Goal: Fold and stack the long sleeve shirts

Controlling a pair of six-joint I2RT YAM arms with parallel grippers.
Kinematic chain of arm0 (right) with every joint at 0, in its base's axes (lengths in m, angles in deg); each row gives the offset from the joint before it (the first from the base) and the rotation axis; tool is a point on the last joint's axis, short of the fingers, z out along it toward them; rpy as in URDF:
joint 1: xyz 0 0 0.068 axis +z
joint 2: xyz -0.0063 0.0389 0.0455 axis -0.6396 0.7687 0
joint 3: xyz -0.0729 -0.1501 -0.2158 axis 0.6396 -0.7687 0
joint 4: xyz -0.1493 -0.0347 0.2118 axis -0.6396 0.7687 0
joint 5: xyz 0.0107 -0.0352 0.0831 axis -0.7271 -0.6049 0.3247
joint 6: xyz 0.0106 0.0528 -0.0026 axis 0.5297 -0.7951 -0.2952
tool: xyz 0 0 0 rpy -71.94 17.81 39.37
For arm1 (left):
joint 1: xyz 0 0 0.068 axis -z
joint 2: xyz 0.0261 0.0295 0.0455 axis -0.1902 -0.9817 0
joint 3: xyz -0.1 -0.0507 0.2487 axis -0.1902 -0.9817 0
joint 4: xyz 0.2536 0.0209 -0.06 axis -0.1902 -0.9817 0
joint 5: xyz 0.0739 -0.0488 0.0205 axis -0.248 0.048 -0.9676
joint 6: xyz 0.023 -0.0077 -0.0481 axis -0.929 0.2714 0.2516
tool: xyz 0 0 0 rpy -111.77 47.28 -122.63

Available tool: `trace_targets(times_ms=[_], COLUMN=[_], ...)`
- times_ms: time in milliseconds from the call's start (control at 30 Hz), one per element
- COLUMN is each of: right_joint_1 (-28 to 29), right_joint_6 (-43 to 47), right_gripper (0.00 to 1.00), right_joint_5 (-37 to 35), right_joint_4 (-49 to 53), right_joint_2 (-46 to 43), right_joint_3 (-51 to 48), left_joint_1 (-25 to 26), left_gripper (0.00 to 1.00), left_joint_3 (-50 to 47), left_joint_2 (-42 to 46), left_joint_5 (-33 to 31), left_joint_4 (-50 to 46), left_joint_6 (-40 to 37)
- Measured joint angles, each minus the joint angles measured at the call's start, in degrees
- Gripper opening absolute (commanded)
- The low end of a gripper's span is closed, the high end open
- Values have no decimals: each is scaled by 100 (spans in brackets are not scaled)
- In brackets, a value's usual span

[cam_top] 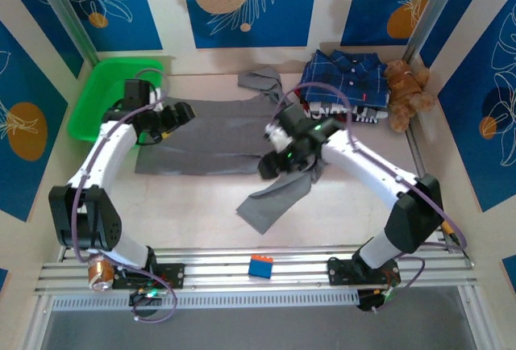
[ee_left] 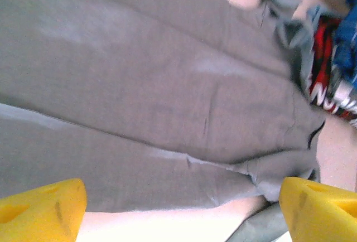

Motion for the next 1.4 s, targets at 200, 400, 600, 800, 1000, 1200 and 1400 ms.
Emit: trace_targets(times_ms=[200, 400, 600, 800, 1000, 1200, 1400], right_joint_1=[1056, 1495, 1545, 1508, 1379, 610, -492], right_joint_6=[-166, -260, -459, -579, -503, -439, -645], right_gripper=[66, 61, 27, 2, 0, 0, 0], right_joint_5=[-92, -374, -1051, -1847, -2693, -2739, -1954], right_joint_4=[-315, -691, -721, -605, -76, 391, 236], right_joint_2=[946, 1281, 1834, 1976, 1650, 538, 50], right_joint_3=[-514, -664, -538, -251, -129, 695, 1593], left_joint_1=[535, 789, 831, 831, 831, 839, 839], left_gripper=[87, 86, 86, 86, 86, 86, 86], left_joint_3=[-127, -256, -649, -798, -970, -1058, -1167], left_joint_2=[-1119, -1513, -1652, -1770, -1753, -1731, -1683], left_joint_5=[52, 57, -162, -431, -544, -588, -610], left_joint_4=[461, 826, 1095, 1228, 1456, 1622, 1755], left_joint_6=[52, 229, 400, 393, 280, 136, 44])
